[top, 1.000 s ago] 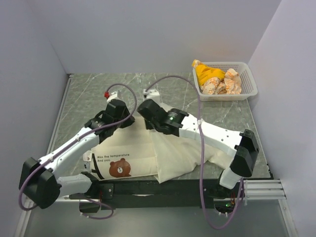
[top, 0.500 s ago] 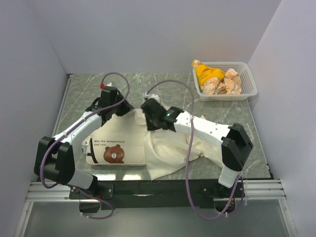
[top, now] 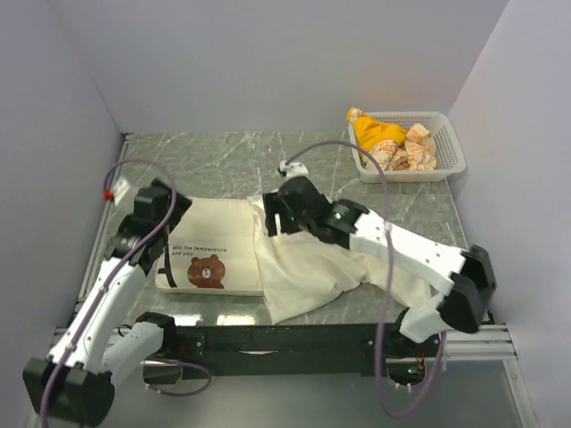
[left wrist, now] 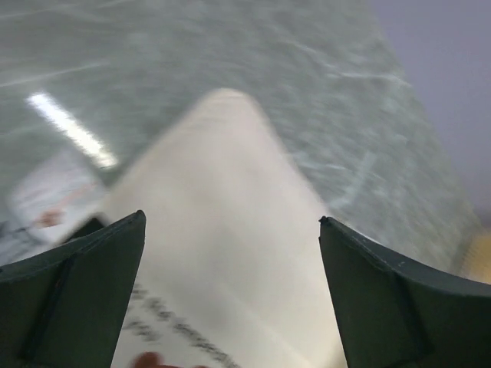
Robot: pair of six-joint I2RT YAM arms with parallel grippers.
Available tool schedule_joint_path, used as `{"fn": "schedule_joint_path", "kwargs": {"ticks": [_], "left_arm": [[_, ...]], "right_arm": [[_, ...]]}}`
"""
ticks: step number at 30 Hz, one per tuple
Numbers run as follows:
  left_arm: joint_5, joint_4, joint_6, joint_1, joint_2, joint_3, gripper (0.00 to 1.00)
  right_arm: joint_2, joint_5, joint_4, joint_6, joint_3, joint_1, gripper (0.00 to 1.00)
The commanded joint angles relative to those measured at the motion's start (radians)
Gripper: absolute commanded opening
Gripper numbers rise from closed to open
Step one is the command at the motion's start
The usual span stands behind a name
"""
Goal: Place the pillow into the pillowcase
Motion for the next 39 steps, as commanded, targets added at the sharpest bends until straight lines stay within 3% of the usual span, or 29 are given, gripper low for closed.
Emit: {"fn": "schedule_joint_path", "kwargs": {"ticks": [1, 6, 10, 17, 19, 20, 21, 22, 23, 24, 25, 26, 30, 32, 35, 39], "left_arm": [[-0.145, -0.144, -0.094, 0.104, -0.089, -0.163, 0.99], [0.059, 0.035, -0.007, 0.157, -0.175, -0.341, 1.00], [0.131, 0.126, -0.002, 0.157, -0.244, -0.450, 0.99], [0.279, 0.315, 0.049, 0.157, -0.245, -0.556, 0.98], [0.328, 0.361, 0.058, 0.157, -0.243, -0.572, 0.85], [0.348, 0.367, 0.056, 0.157, -0.246, -0.575, 0.68], [0.358, 0.369, 0.056, 0.157, -0.251, -0.575, 0.55], [0.372, 0.372, 0.061, 0.157, -0.263, -0.572, 0.42], [0.378, 0.366, 0.070, 0.157, -0.271, -0.567, 0.19], [0.380, 0.358, 0.072, 0.157, -0.280, -0.555, 0.06], [0.385, 0.349, 0.072, 0.155, -0.298, -0.547, 0.01], [0.391, 0.338, 0.076, 0.157, -0.307, -0.535, 0.01], [0.449, 0.329, 0.062, 0.157, -0.361, -0.504, 0.01], [0.492, 0.329, 0.049, 0.155, -0.398, -0.480, 0.01], [0.510, 0.303, 0.026, 0.149, -0.436, -0.442, 0.01], [0.535, 0.262, 0.010, 0.132, -0.479, -0.400, 0.01]], "right_arm": [[-0.171, 0.097, 0.041, 0.074, -0.150, 0.146, 0.81], [-0.176, 0.144, 0.071, 0.158, -0.259, 0.276, 0.81], [-0.113, 0.161, 0.089, 0.198, -0.297, 0.339, 0.83], [0.060, 0.230, 0.040, 0.195, -0.221, 0.352, 1.00], [0.135, 0.284, -0.021, 0.197, -0.153, 0.352, 1.00], [0.155, 0.304, -0.043, 0.198, -0.133, 0.352, 0.99], [0.186, 0.333, -0.093, 0.201, -0.100, 0.346, 0.95], [0.194, 0.364, -0.118, 0.203, -0.083, 0.341, 0.78], [0.195, 0.371, -0.138, 0.200, -0.066, 0.336, 0.61], [0.182, 0.370, -0.161, 0.194, -0.032, 0.335, 0.41], [0.172, 0.350, -0.170, 0.169, -0.009, 0.336, 0.20], [0.165, 0.338, -0.179, 0.154, 0.020, 0.336, 0.14], [0.163, 0.241, -0.241, 0.071, 0.289, 0.365, 0.02], [0.181, 0.142, -0.230, 0.025, 0.415, 0.375, 0.01], [0.270, 0.115, -0.285, 0.002, 0.621, 0.382, 0.00], [0.349, 0.073, -0.328, -0.015, 0.743, 0.332, 0.00]]}}
